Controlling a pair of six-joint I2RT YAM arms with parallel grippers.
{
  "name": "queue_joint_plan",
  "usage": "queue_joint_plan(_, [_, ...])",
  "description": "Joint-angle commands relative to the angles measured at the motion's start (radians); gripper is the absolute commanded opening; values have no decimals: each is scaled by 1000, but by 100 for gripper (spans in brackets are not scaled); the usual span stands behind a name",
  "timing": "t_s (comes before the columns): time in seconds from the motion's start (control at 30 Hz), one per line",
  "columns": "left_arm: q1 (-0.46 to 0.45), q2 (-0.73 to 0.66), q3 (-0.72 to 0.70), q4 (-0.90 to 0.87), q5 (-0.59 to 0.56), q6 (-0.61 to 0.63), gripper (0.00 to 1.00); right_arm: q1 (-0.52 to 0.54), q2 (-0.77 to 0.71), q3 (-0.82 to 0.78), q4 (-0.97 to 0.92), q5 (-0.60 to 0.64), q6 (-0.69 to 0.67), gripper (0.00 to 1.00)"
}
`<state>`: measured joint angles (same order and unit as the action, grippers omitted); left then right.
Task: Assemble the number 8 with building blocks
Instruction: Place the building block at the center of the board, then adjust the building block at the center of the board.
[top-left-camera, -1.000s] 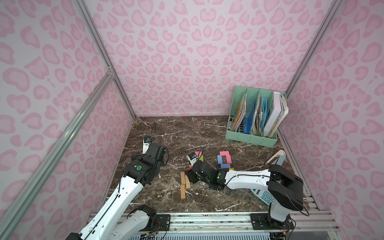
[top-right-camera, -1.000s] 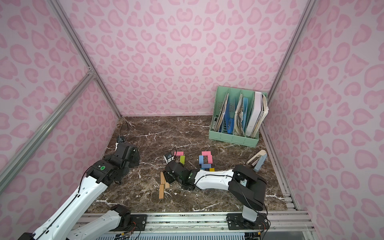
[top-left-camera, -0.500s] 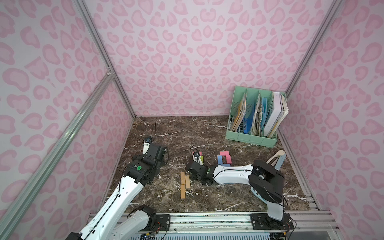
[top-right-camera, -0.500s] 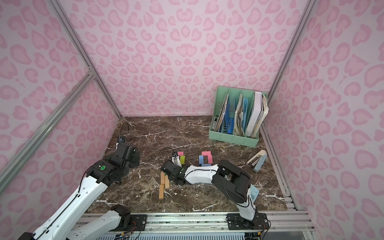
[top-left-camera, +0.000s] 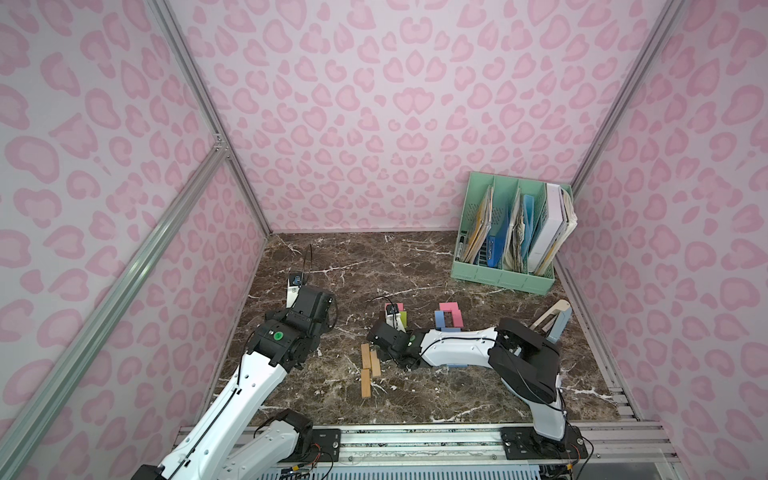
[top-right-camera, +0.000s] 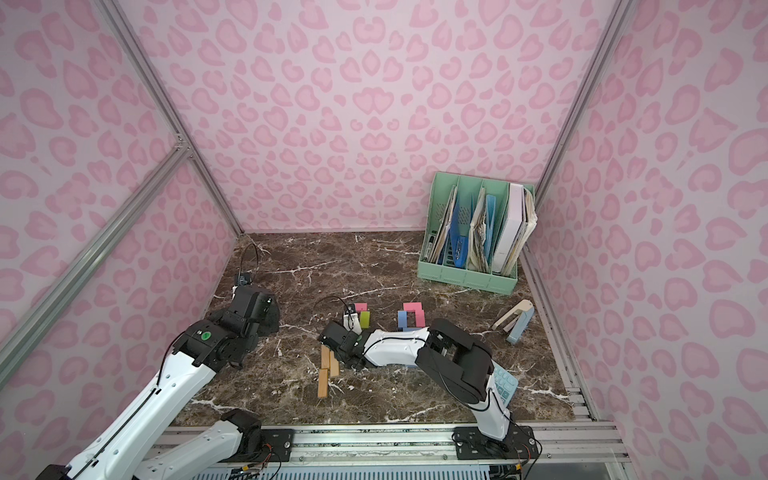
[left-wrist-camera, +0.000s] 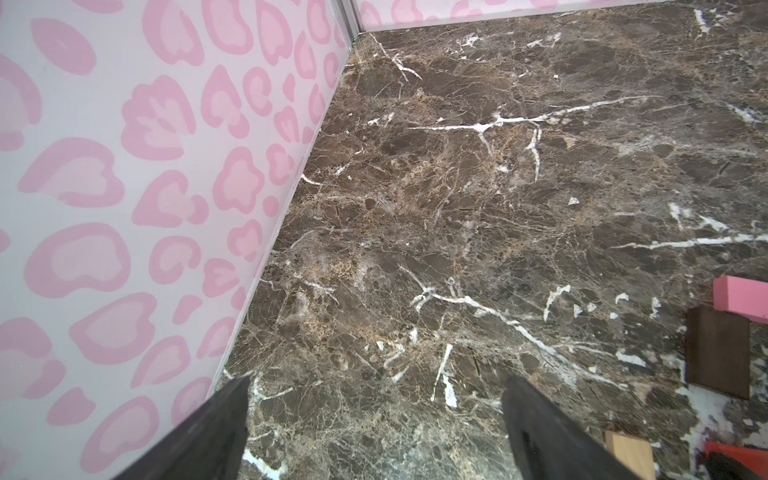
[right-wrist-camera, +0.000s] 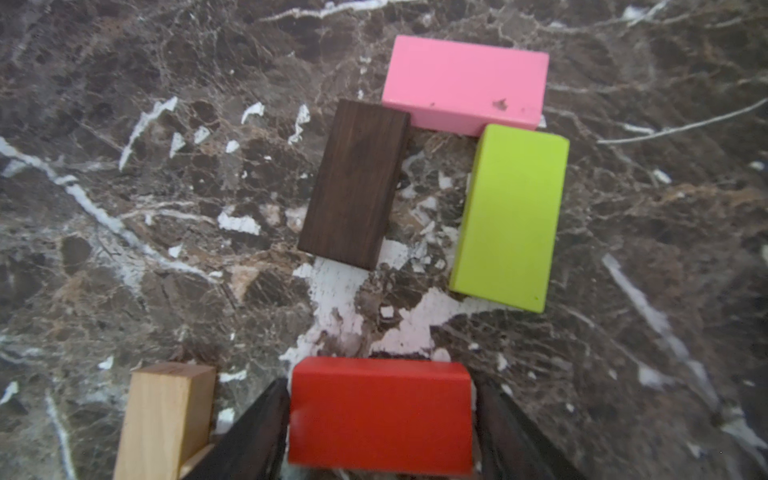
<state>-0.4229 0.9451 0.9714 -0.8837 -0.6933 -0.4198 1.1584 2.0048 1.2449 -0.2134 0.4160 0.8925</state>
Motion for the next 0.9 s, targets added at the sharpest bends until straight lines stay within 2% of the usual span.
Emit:
queue_joint_plan(0.0, [1, 1, -2, -5, 3, -3, 98, 0, -10, 11, -19, -8, 13, 78])
queue_joint_plan(0.17, [1, 0, 0, -3, 37, -1, 99, -5, -55, 1, 3, -33, 11, 85])
queue_joint_plan(0.27, [1, 7, 30, -22, 109, -8, 99, -14, -127, -27, 25, -33, -7, 89])
queue_joint_plan(0.4, [1, 29, 76, -74, 294, -37, 99, -47, -259, -103, 62, -26, -52, 93])
queue_joint_plan(0.6, [-28, 67, 43, -64, 541, -256, 95, -151, -453, -275, 101, -9, -113, 95])
queue_joint_plan(0.7, [-99, 104, 1, -15, 559, -351, 94, -212, -542, -370, 138, -24, -124, 95])
queue_joint_plan(0.87, [-239, 217, 14, 3, 511, -461, 94, -279, -667, -501, 208, -23, -146, 97])
